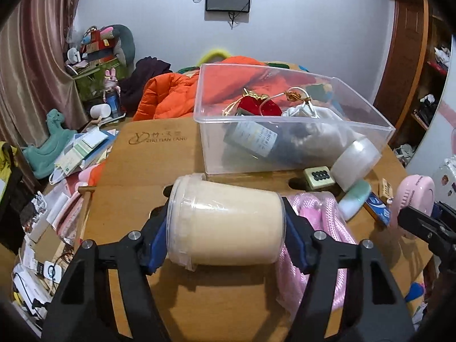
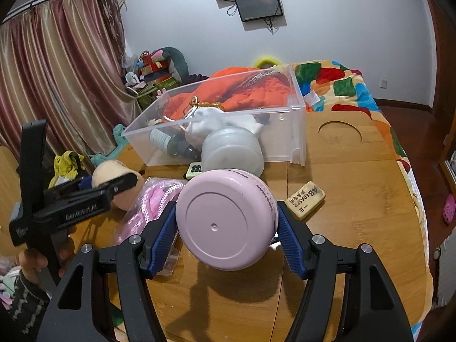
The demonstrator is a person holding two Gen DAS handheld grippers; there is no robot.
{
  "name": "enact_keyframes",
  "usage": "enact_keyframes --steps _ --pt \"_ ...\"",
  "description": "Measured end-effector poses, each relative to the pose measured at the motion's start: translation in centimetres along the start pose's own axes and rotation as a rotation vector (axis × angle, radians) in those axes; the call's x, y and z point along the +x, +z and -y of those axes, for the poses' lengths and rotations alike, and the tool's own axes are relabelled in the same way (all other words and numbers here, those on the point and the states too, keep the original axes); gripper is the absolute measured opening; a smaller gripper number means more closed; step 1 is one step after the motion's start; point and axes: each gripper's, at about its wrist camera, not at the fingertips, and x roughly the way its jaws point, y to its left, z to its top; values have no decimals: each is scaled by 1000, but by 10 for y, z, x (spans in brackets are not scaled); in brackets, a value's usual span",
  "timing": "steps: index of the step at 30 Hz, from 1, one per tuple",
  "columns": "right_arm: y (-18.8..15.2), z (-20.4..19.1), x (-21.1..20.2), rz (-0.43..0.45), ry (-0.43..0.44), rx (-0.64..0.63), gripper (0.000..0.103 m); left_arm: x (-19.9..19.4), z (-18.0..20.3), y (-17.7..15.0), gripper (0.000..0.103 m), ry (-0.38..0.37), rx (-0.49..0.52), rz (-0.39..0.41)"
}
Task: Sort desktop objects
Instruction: 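Lift and carry the beige jar and pink container over the box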
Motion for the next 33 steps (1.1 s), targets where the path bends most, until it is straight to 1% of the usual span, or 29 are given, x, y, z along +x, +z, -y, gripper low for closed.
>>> enact_keyframes --steps 3,6,10,16,19,23,27,33 --pt "1 -2 -2 1 -7 -12 63 -2 -6 -1 68 -22 -27 -2" --pt "6 -4 -5 5 -11 -34 63 -6 -4 -1 67 -14 -20 6" --pt "16 -6 -8 19 -10 -51 63 -12 -2 0 67 -35 -26 8" --pt "29 -8 -11 34 -4 -73 63 -22 1 5 66 -39 -30 38" --pt "35 -10 -12 43 -10 -94 63 -27 3 11 67 -48 -33 50" --pt "41 -12 -10 49 -3 -108 63 -35 6 21 67 -41 -18 79" --pt "48 -14 -10 57 -4 -120 63 -42 9 31 66 -55 -15 104" --pt "62 -14 -13 87 -10 -126 63 -49 10 47 66 -62 -8 140"
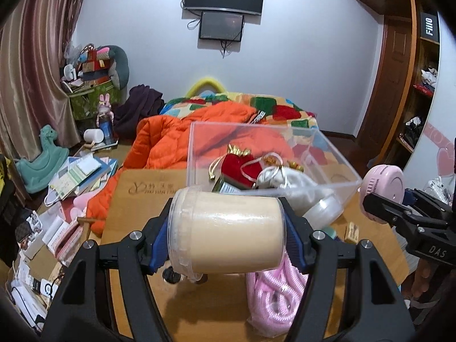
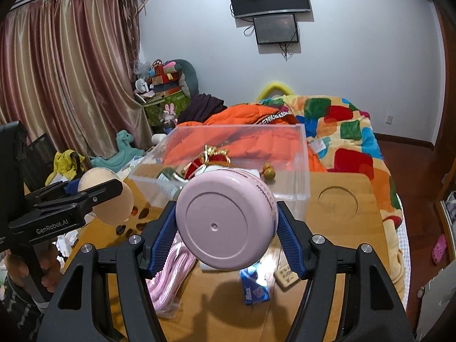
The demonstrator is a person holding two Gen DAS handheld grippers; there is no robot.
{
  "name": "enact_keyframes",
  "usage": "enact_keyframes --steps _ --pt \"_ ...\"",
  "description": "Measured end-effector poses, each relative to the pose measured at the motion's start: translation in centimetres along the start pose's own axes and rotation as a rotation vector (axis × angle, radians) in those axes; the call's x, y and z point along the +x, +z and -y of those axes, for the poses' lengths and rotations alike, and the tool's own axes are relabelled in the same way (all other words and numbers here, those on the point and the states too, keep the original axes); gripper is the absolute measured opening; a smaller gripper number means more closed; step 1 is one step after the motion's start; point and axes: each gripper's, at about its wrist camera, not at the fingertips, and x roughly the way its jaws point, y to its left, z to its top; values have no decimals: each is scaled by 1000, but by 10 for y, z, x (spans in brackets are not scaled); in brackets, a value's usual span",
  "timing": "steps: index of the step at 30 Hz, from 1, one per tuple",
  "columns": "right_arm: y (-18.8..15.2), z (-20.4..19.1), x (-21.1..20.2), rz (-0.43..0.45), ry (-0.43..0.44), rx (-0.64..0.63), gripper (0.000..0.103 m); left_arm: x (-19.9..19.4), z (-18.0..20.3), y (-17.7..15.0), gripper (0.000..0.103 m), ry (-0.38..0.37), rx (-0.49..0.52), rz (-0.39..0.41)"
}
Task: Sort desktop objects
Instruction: 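Lift and carry the beige jar and pink container over the box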
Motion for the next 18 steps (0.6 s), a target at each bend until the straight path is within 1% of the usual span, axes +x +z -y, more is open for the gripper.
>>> enact_keyframes --steps 6,10,18 --pt "13 2 3 10 -18 -18 63 2 1 14 67 -4 4 20" --pt "22 5 8 19 -14 -16 63 4 1 24 66 -25 1 20" --pt "40 9 22 24 -19 -16 63 12 3 44 67 -38 10 41"
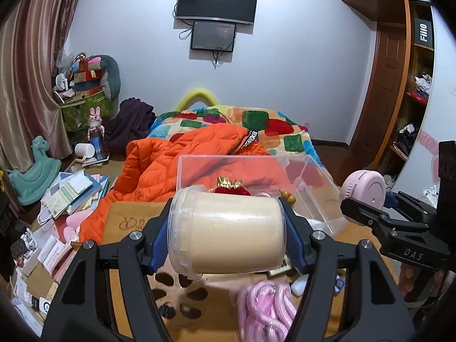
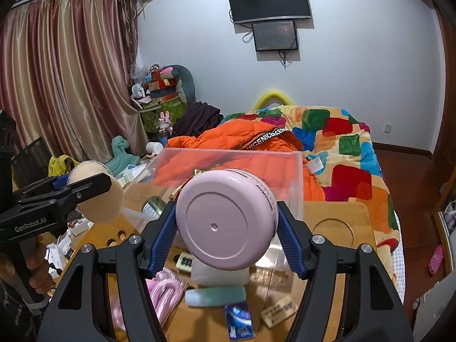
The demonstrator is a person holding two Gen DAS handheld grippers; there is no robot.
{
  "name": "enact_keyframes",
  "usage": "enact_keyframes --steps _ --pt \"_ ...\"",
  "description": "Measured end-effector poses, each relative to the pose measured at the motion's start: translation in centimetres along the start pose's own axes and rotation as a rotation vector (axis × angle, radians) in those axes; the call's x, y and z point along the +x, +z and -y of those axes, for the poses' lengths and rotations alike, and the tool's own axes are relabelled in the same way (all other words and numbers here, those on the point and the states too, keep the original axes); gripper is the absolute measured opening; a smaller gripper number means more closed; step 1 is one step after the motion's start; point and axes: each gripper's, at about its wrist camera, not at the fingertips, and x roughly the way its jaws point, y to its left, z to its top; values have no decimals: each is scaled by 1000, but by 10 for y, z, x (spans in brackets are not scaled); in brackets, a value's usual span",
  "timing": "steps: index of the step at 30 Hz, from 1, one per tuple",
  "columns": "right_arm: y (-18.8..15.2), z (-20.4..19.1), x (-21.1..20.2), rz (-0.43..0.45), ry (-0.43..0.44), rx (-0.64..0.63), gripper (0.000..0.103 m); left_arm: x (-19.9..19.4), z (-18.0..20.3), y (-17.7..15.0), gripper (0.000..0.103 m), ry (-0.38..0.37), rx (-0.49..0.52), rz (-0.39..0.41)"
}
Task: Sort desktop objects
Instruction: 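Lift and carry the beige jar and pink container over the box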
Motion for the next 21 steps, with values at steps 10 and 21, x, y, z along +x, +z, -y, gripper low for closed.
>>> enact_keyframes --steps 10,21 --pt "18 10 40 -39 6 15 63 39 -6 16 66 -10 -14 -31" --pt "18 16 83 -100 0 8 63 81 2 16 66 -27 2 -84"
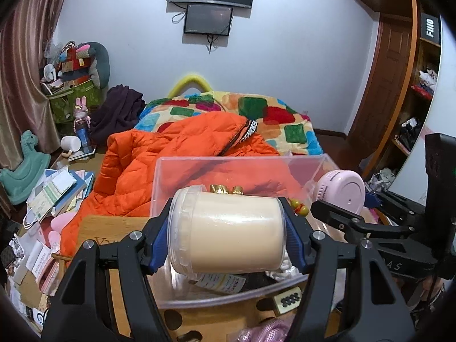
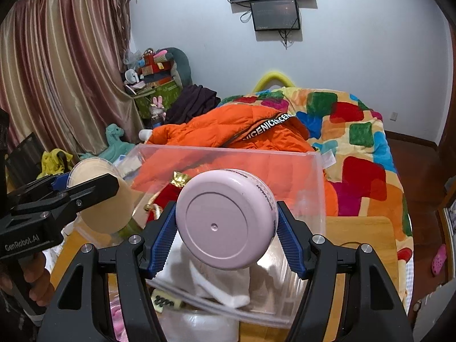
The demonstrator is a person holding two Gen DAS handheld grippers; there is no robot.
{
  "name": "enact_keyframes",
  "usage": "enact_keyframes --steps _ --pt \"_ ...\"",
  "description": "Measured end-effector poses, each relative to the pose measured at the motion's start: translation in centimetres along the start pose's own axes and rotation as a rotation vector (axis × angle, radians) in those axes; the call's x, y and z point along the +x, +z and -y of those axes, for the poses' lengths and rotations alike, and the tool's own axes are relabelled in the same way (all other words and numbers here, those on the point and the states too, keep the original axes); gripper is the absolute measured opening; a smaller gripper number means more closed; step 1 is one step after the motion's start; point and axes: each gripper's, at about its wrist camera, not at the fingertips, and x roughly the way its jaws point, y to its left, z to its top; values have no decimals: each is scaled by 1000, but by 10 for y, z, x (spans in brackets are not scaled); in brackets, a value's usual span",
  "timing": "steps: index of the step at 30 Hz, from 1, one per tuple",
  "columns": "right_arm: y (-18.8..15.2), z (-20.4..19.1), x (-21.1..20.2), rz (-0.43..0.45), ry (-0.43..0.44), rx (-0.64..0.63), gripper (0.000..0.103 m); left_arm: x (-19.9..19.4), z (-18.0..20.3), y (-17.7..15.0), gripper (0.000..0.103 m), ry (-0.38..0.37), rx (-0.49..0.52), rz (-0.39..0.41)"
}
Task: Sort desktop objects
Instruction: 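Lift and carry the beige jar and pink container over the box, then open left gripper releasing beige jar into box while right releases pink container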
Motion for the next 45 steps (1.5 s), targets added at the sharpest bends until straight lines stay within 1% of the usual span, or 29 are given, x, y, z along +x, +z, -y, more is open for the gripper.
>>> enact_keyframes --steps 4,8,11,16,19,23,25,26,28,30,32,33,36,38,39,41,45 --pt "-3 -2 13 -9 -30 -30 63 12 -1 -2 66 0 0 -21" --pt "-8 -5 22 -34 -19 -43 63 18 0 -5 66 -4 9 -20" --pt "-10 -11 25 -37 -60 -94 64 23 1 -7 67 -10 14 -25" --pt "-10 -15 24 -30 -65 -120 65 25 3 -9 67 -5 31 -17" --pt "-10 -18 25 -33 -83 -132 65 23 2 -10 67 -15 26 -17" --pt "-12 -19 23 -30 -93 -131 71 20 3 -9 67 -38 25 -17" --pt "-12 -18 20 -26 -88 -118 75 15 5 -8 67 -25 37 -7" --pt "-12 -17 18 -25 -87 -110 76 12 6 -8 67 -12 45 0" --pt "-12 -15 15 -26 -88 -98 76 9 7 -9 68 -20 44 0" --pt "-13 -15 9 -20 -98 -93 76 5 8 -9 69 -35 35 -4" --pt "-14 -15 4 -18 -98 -92 76 1 9 -10 71 -28 37 -5" --pt "-15 -16 0 -14 -103 -92 76 -1 10 -11 74 -27 37 -5" --pt "-18 -19 -9 -11 -110 -105 76 -10 11 -13 76 -38 27 -4" --pt "-21 -21 -17 -7 -116 -108 76 -16 12 -15 78 -32 32 2" --pt "-22 -22 -20 -6 -116 -108 76 -18 13 -16 83 -25 39 2" --pt "-24 -22 -27 -1 -118 -104 76 -23 14 -21 86 -19 41 2" --pt "-31 -24 -39 8 -130 -96 80 -31 16 -31 87 -5 30 -10"
